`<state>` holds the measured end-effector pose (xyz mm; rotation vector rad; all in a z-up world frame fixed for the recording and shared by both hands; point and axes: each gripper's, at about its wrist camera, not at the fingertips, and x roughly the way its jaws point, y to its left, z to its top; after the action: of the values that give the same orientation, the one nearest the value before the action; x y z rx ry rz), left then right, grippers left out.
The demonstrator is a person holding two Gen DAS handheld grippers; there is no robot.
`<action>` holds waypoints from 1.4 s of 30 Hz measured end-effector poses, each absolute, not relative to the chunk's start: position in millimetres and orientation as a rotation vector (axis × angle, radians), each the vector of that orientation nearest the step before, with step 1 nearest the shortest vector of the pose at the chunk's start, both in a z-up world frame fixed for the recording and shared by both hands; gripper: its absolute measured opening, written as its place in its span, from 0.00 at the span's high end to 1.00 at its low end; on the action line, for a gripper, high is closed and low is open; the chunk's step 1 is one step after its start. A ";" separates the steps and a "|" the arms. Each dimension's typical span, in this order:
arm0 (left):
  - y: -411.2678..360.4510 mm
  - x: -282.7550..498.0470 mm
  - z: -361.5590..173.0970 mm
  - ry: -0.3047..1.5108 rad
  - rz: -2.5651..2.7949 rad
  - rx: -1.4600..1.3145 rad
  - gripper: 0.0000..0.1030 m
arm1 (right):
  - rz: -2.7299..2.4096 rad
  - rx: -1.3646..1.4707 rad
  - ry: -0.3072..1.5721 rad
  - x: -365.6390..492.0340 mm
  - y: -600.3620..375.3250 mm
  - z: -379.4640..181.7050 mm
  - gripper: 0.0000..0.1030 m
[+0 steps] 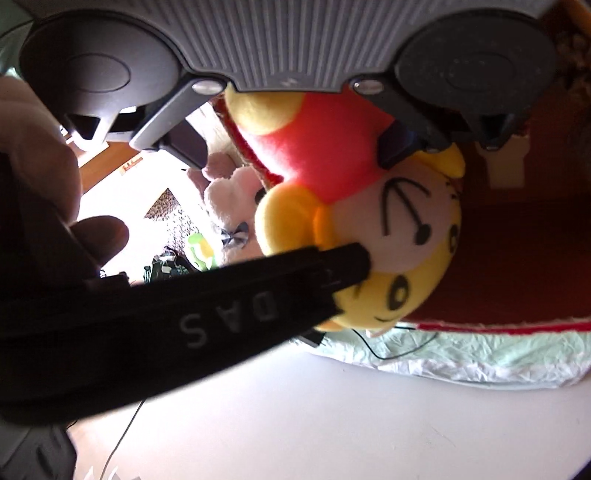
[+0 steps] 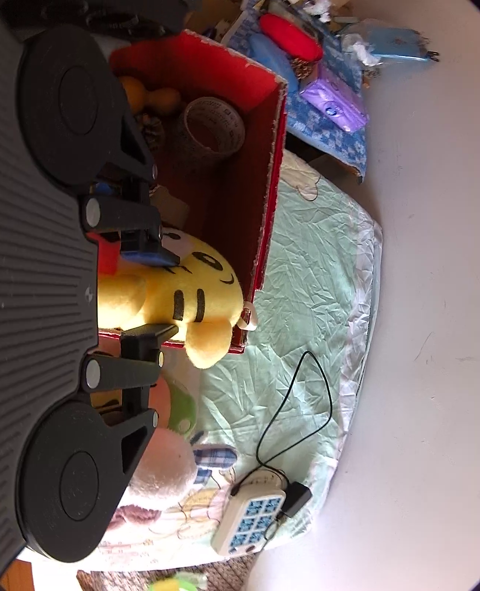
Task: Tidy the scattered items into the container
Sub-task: 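Lower the tiger plush into the red box and open the right gripper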
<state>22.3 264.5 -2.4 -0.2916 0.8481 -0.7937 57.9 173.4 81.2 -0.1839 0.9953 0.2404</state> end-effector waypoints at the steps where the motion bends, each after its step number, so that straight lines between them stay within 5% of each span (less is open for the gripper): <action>1: 263.2 15.0 1.4 0.843 -0.783 -0.275 0.06 | 0.233 -0.204 0.989 58.4 178.0 77.5 0.67; 6: 271.9 -5.9 9.0 0.839 -0.780 -0.287 0.06 | 0.235 -0.273 0.968 61.3 187.2 72.2 0.55; 14: 290.7 -16.4 11.9 0.827 -0.790 -0.353 0.06 | 0.365 -0.078 0.895 61.0 168.2 123.1 0.54; 21: 278.7 5.0 0.3 0.824 -0.778 -0.299 0.06 | 0.554 0.016 1.232 112.8 206.4 61.9 0.54; 25: 274.8 2.3 0.5 0.825 -0.769 -0.281 0.05 | 0.542 0.008 1.363 130.8 219.2 29.0 0.57; 32: 262.9 -3.7 3.5 0.822 -0.764 -0.256 0.03 | 0.369 -0.185 1.387 128.1 228.5 27.7 0.87; 38: 272.9 -14.7 8.5 0.814 -0.760 -0.243 0.03 | 0.342 -0.196 1.366 124.2 225.6 23.2 0.87; 42: 288.6 -25.5 22.1 0.782 -0.761 -0.261 0.03 | 0.387 -0.181 1.324 118.9 224.0 34.8 0.77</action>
<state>-25.5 288.6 22.1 -0.2606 0.7816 -0.7607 118.9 224.0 34.8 -0.1806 1.3237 0.3868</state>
